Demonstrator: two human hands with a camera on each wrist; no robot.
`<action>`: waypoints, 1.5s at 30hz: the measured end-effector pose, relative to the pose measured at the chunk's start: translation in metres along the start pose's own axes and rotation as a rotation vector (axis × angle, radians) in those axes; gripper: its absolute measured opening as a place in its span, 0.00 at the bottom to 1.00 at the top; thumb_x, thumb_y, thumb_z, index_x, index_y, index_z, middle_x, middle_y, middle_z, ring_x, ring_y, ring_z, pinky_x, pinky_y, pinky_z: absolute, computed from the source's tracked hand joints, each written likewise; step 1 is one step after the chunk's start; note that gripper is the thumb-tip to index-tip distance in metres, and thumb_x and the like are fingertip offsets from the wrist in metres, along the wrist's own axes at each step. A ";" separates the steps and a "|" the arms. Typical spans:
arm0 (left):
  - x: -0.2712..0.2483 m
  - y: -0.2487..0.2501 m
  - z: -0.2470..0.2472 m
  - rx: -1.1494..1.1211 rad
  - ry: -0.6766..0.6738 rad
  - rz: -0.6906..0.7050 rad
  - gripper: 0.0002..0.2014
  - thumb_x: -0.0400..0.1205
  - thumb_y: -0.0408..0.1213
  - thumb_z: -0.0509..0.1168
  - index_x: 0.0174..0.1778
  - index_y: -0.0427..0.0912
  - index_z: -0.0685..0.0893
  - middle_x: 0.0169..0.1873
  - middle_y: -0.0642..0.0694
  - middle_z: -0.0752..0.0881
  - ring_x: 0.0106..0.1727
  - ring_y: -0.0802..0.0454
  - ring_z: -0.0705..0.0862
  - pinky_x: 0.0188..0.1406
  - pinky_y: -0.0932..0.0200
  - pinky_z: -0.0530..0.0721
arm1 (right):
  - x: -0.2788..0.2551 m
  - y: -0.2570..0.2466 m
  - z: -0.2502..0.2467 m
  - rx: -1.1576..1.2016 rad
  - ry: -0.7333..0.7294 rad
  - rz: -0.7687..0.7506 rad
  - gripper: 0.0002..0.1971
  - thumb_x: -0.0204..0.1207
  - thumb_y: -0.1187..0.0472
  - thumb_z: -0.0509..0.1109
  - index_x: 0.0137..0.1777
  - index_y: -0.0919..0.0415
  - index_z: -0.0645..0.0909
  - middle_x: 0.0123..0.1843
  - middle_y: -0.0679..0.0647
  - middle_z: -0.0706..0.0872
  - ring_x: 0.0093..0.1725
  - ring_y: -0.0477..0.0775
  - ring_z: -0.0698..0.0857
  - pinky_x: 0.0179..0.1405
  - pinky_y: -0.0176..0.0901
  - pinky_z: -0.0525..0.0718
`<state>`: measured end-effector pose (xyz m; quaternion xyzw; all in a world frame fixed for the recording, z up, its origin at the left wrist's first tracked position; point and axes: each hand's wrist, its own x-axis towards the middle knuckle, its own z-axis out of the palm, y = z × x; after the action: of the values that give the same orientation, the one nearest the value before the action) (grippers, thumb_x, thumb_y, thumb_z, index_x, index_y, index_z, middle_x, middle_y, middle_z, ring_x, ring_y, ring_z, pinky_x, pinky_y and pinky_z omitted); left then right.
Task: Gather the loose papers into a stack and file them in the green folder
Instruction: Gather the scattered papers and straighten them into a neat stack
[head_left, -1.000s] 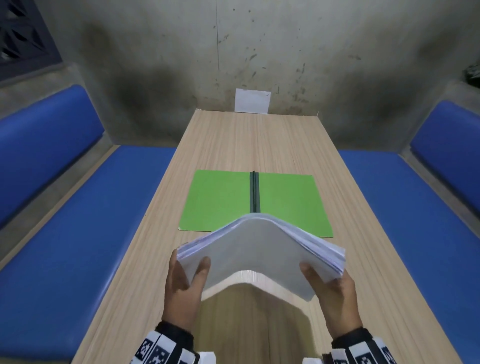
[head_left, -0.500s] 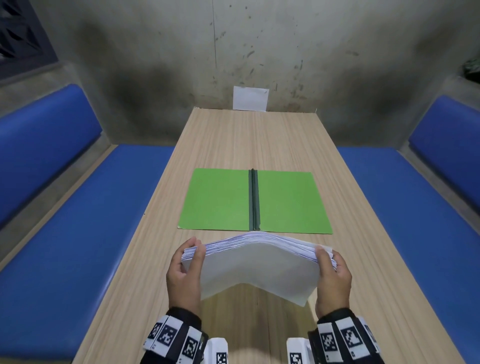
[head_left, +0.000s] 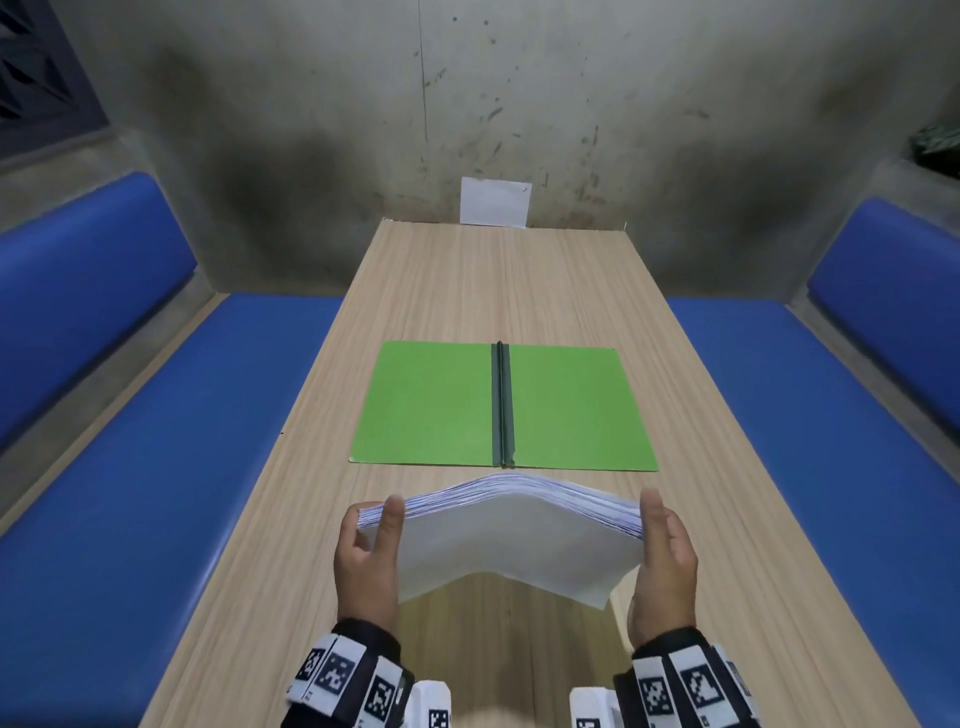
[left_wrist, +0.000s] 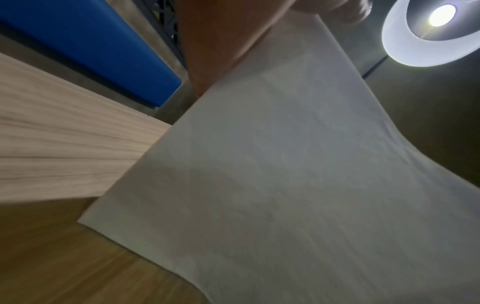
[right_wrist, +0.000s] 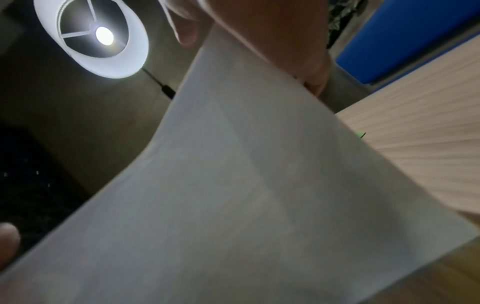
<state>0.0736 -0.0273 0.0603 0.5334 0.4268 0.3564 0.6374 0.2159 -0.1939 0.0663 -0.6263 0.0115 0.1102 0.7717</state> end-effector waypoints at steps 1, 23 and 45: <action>0.002 0.000 0.000 0.004 0.024 -0.002 0.46 0.54 0.79 0.62 0.56 0.45 0.77 0.57 0.33 0.80 0.60 0.38 0.79 0.57 0.47 0.77 | 0.002 -0.001 0.002 0.005 0.020 0.011 0.20 0.70 0.42 0.68 0.30 0.58 0.73 0.30 0.55 0.75 0.31 0.53 0.73 0.30 0.44 0.68; 0.018 -0.003 0.001 0.117 -0.106 0.056 0.16 0.78 0.32 0.67 0.42 0.64 0.75 0.52 0.35 0.85 0.57 0.32 0.84 0.58 0.38 0.83 | 0.011 0.024 -0.019 -0.308 -0.259 -0.200 0.12 0.70 0.67 0.73 0.42 0.46 0.82 0.36 0.46 0.90 0.47 0.56 0.85 0.37 0.33 0.82; 0.018 -0.011 -0.035 0.295 -0.112 -0.071 0.14 0.73 0.30 0.73 0.52 0.42 0.80 0.49 0.43 0.85 0.58 0.41 0.81 0.50 0.59 0.79 | 0.015 -0.010 -0.020 -0.398 -0.447 -0.145 0.08 0.73 0.70 0.70 0.51 0.62 0.82 0.35 0.42 0.92 0.33 0.37 0.87 0.33 0.27 0.83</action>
<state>0.0479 0.0005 0.0437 0.6247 0.4568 0.2371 0.5872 0.2346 -0.2127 0.0696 -0.7244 -0.2250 0.1901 0.6232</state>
